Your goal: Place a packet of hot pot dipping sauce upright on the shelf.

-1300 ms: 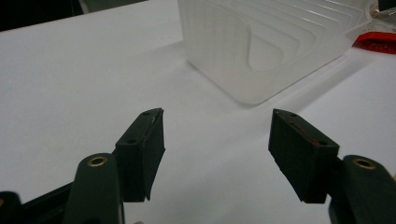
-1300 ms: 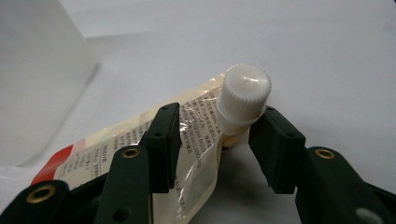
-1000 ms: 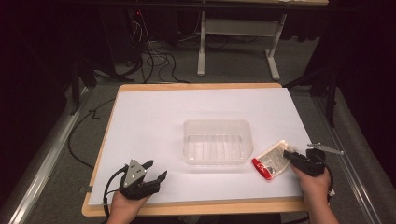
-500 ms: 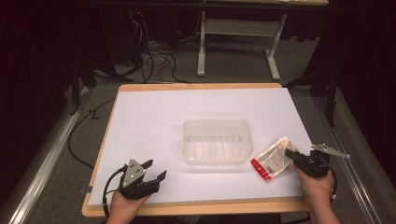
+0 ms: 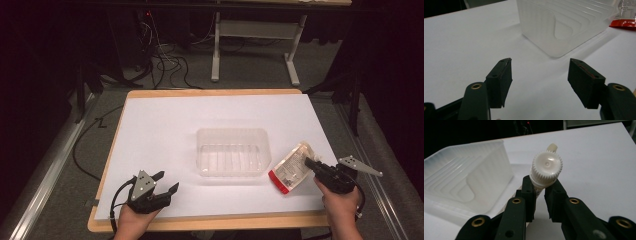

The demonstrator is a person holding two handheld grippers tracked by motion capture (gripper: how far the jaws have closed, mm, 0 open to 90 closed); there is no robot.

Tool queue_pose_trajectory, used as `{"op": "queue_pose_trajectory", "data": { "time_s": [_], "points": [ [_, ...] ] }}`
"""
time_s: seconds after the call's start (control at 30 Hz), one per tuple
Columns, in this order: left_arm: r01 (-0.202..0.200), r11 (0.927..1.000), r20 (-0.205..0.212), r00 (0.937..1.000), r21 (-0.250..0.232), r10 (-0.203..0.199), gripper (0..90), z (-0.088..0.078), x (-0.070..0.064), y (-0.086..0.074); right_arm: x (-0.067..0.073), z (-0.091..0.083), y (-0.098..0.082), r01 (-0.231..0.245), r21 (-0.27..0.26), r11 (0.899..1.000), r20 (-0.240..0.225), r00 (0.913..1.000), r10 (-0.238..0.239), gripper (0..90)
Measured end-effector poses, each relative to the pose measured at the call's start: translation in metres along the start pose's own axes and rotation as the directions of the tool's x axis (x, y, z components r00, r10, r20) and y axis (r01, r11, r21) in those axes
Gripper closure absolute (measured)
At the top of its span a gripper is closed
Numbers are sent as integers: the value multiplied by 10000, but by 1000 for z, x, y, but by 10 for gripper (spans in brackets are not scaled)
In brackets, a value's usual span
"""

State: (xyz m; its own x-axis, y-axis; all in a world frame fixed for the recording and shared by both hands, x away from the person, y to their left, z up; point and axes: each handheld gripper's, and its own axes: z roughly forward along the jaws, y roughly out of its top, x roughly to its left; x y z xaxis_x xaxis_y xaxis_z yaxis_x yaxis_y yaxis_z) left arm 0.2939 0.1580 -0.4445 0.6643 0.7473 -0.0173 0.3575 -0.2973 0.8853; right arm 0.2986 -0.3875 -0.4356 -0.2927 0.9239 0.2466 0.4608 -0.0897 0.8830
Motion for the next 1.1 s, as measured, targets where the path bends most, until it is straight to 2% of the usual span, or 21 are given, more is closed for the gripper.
{"op": "queue_pose_trajectory", "data": {
  "time_s": [0.27,0.33,0.53,0.63,0.77,0.93,1.1],
  "points": [
    [10,10000,26,10000,-7,-10,363,0,1,0,21,-6,8,469,-484,9977,-441,9978,-490,801],
    [7,10000,30,10000,-6,-7,363,0,1,0,23,-6,9,511,-526,9973,-500,9973,-538,802],
    [-2,10000,52,10000,3,2,363,0,1,0,38,-12,14,917,-913,9916,-779,9920,-989,827],
    [-18,10000,52,10000,11,18,363,0,1,0,42,-14,16,1128,-1022,9884,-707,9902,-1203,829],
    [-37,10000,49,10000,19,37,363,0,0,0,43,-15,19,1118,-1206,9864,-588,9911,-1195,830],
    [-29,10000,6,10000,45,29,363,-1,1,-1,40,-15,22,1093,-1531,9821,-338,9927,-1157,830],
    [-2,10000,-138,9999,43,2,363,-5,1,-4,35,-8,27,1144,-1921,9747,62,9933,-1154,831]
  ]
}}
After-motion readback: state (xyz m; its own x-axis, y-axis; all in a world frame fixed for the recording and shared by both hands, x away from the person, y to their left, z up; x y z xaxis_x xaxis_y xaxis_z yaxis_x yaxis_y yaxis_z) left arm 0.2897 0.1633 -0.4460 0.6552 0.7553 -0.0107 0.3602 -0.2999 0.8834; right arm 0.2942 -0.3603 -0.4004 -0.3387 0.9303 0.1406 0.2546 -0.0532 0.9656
